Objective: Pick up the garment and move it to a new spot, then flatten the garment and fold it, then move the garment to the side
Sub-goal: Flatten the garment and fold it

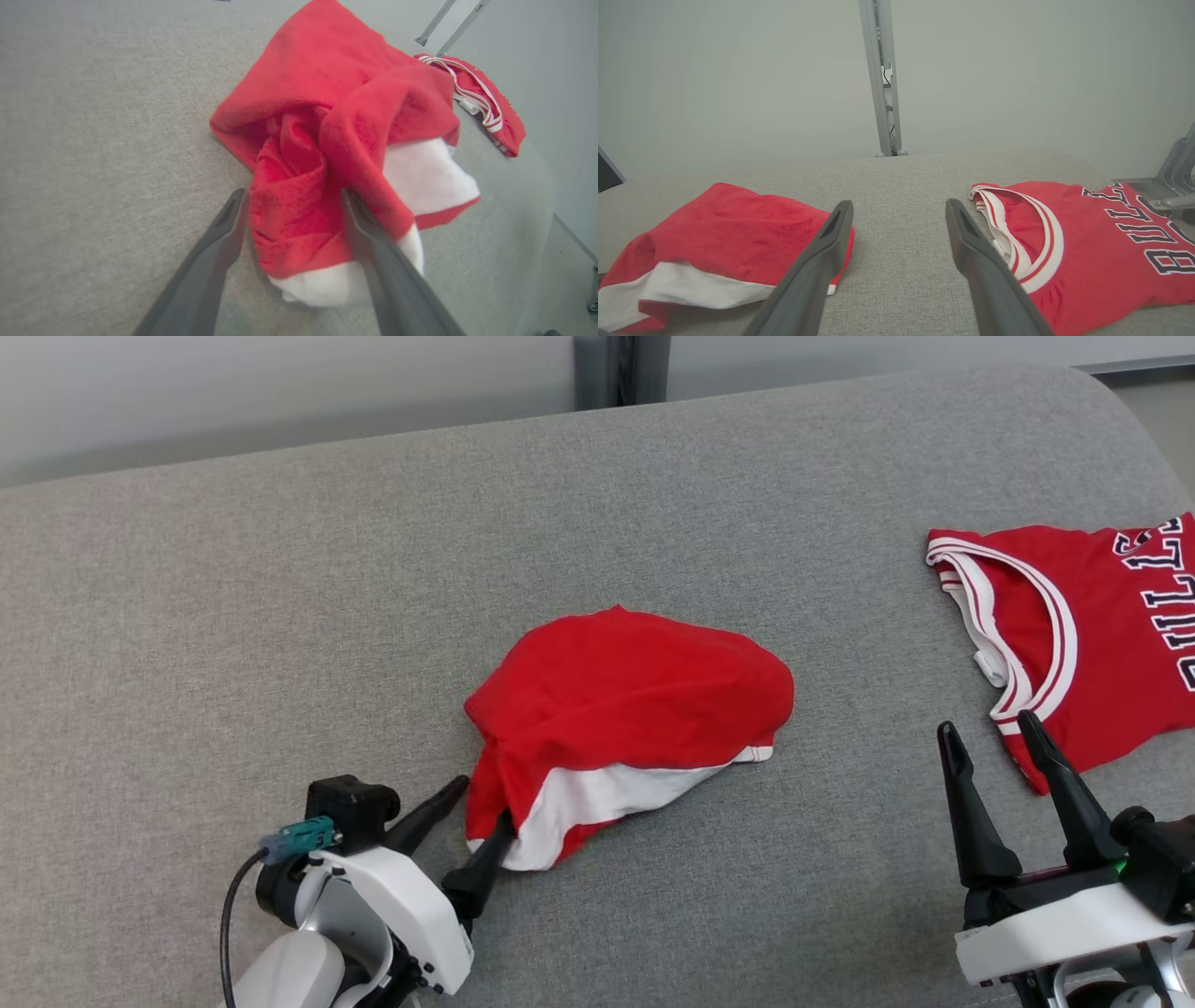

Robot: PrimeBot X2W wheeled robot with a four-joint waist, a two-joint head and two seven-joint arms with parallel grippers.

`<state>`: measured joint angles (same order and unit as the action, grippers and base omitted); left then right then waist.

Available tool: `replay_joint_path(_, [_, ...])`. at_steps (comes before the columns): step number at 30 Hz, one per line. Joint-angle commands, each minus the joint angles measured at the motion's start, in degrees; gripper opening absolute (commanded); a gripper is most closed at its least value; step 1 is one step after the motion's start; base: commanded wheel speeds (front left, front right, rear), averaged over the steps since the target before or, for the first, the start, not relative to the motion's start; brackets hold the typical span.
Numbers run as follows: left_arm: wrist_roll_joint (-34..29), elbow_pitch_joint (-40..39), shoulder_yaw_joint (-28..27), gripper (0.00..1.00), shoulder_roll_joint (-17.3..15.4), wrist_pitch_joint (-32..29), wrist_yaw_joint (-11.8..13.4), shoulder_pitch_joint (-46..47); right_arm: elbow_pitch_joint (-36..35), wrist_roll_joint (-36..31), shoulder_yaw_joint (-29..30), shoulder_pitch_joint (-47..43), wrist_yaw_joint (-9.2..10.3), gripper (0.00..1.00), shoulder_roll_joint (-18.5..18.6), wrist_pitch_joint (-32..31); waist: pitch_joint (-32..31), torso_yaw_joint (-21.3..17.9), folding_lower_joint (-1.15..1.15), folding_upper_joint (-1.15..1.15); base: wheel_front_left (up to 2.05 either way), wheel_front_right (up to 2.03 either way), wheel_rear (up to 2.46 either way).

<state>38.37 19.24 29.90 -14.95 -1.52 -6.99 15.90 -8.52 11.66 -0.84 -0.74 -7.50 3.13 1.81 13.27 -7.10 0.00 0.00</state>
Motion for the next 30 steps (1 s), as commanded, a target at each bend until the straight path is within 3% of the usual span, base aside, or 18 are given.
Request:
replay_joint_path(1, [1.51,-1.78,0.93,1.00,-0.32,-1.07,-0.33,-0.83,0.23,0.55,-0.06,0.42,0.02,1.00,0.02,0.49,0.23,0.10,0.00,0.00,0.00,0.00,0.00])
replay_joint_path(5, [4.80,-4.99,2.85,1.00,-1.11,-4.31,-0.44,-2.01,0.47,0.96,-0.19,0.65,0.02,1.00,0.00,0.58,0.52,0.25,0.00,0.00,0.00,0.00,0.00])
replay_joint_path(7, [5.37,-5.53,3.51,0.36,-1.40,-5.48,-0.47,-2.40,0.56,0.98,-0.22,0.84,0.02,1.00,-0.02,0.56,0.60,0.30,0.00,0.00,0.00,0.00,0.00])
replay_joint_path(8, [6.11,-5.49,3.90,0.00,-1.18,-6.14,-0.48,-2.68,0.65,1.03,-0.28,0.97,0.02,1.00,-0.02,0.56,0.62,0.30,0.00,0.00,0.00,0.00,0.00])
replay_joint_path(15, [5.88,-5.84,3.16,0.00,-0.74,-3.66,0.48,-2.08,1.01,1.77,-0.29,1.00,0.02,1.00,-0.05,0.80,0.15,0.09,0.00,0.00,0.00,0.00,0.00])
replay_joint_path(22, [4.25,-7.73,1.20,0.00,-2.40,-0.68,2.11,-1.14,1.18,2.02,0.12,0.58,0.02,1.00,-0.09,0.95,-0.73,0.33,0.00,0.00,0.00,0.00,0.00])
replay_joint_path(28, [1.64,-12.20,-1.53,0.00,-4.24,2.69,6.36,-1.58,1.12,1.68,0.72,0.02,0.02,1.00,-0.11,1.17,-2.44,1.23,0.00,0.00,0.00,0.00,0.00])
replay_joint_path(29, [0.82,-12.93,-2.28,0.56,-4.74,3.54,7.62,-1.84,1.10,1.51,0.85,-0.07,0.02,1.00,-0.09,1.24,-2.82,1.46,0.00,0.00,0.00,0.00,0.00])
replay_joint_path(30, [0.49,-14.01,-3.22,1.00,-4.96,4.57,8.80,-2.13,0.96,1.34,0.91,-0.11,0.02,1.00,-0.10,1.41,-3.22,1.70,0.00,0.00,0.00,0.00,0.00])
